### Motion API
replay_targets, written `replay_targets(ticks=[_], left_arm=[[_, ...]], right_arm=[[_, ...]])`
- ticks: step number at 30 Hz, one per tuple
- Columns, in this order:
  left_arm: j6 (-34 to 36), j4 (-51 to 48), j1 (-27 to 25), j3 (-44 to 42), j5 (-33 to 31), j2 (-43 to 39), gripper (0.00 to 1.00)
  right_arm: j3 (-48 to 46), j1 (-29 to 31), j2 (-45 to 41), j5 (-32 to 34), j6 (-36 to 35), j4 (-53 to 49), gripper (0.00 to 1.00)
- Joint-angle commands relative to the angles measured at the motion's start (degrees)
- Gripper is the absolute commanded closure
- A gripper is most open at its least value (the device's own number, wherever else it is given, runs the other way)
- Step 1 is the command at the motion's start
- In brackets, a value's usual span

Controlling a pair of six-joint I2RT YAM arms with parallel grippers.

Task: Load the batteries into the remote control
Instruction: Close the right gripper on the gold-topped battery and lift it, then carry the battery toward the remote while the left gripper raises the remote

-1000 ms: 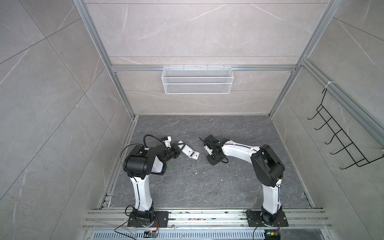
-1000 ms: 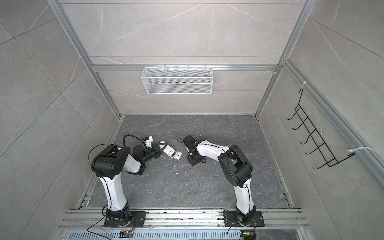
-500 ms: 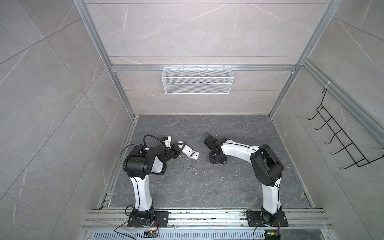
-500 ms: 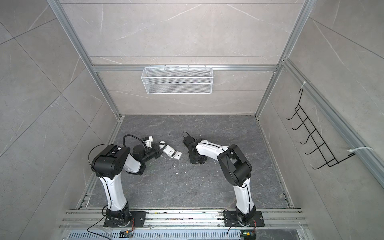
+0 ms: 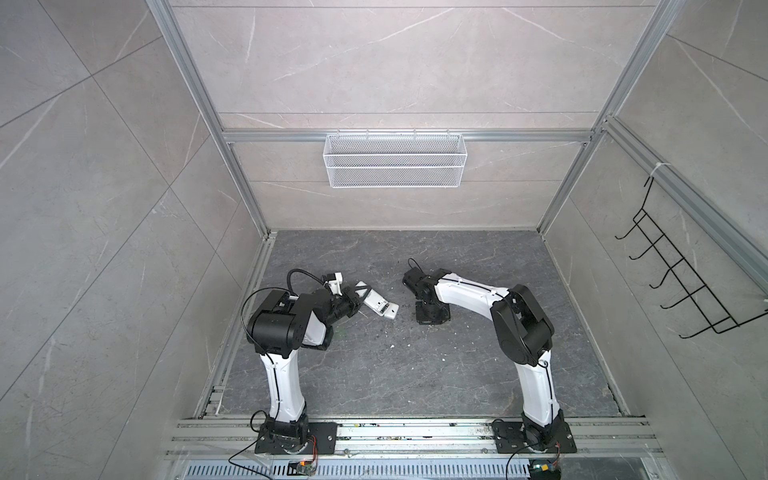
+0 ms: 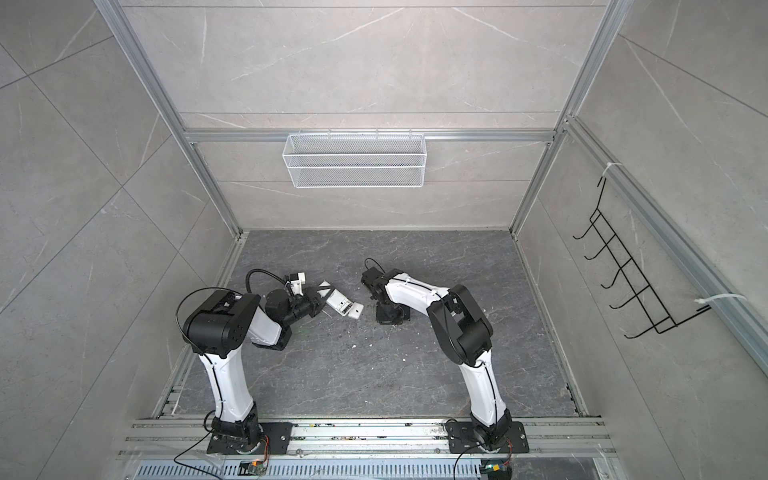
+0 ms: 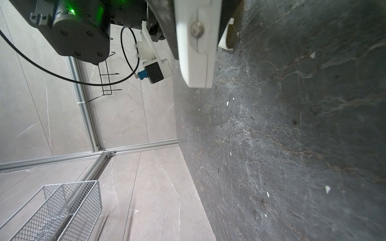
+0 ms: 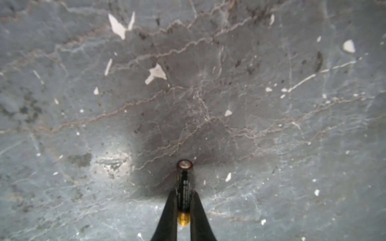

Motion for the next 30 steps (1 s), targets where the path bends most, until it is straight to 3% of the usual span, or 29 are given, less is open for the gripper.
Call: replay_targets(ticks=[1,3,5,10,16,19,30], left_arm=[[0.9,3.4,-0.6,0.7,0.3,-1.9,1.00],[1.6,3.3,-1.1,1.0,-0.2,-2.5,1.00],[2.0,3.3,-1.8,0.0,-4.8,-3.1,1.00],[-3.0,1.1,-3.1,-1.0,-10.7,-4.9,1.00],[-6.2,3.3,-5.3,4.6,-3.9,0.2,1.00],[-7.0,3.3,-6.8,8.1,-1.6,2.8,1.00],[-6.0,3.4,-8.9,9.9,-4.7,3.5,1.00]], right_arm=[[-2.9,-0.2,2.3,-1.2,2.8,0.5,0.91],[-5.0,-0.4,0.5,-3.3,3.6,4.2,0.92],[-6.3,-0.9,-0.7,-6.8,4.2,8.1,0.92],[-10.1,-3.3,-4.0,-12.9,7.7,14.7,0.92],[-18.6,-8.2,-9.8,-22.4,13.1,24.7,0.93],[-19.0,-8.6,-11.5,-23.5,13.4,25.0,0.93],[-20.7,-9.9,-17.5,-25.4,14.0,25.1,0.91]])
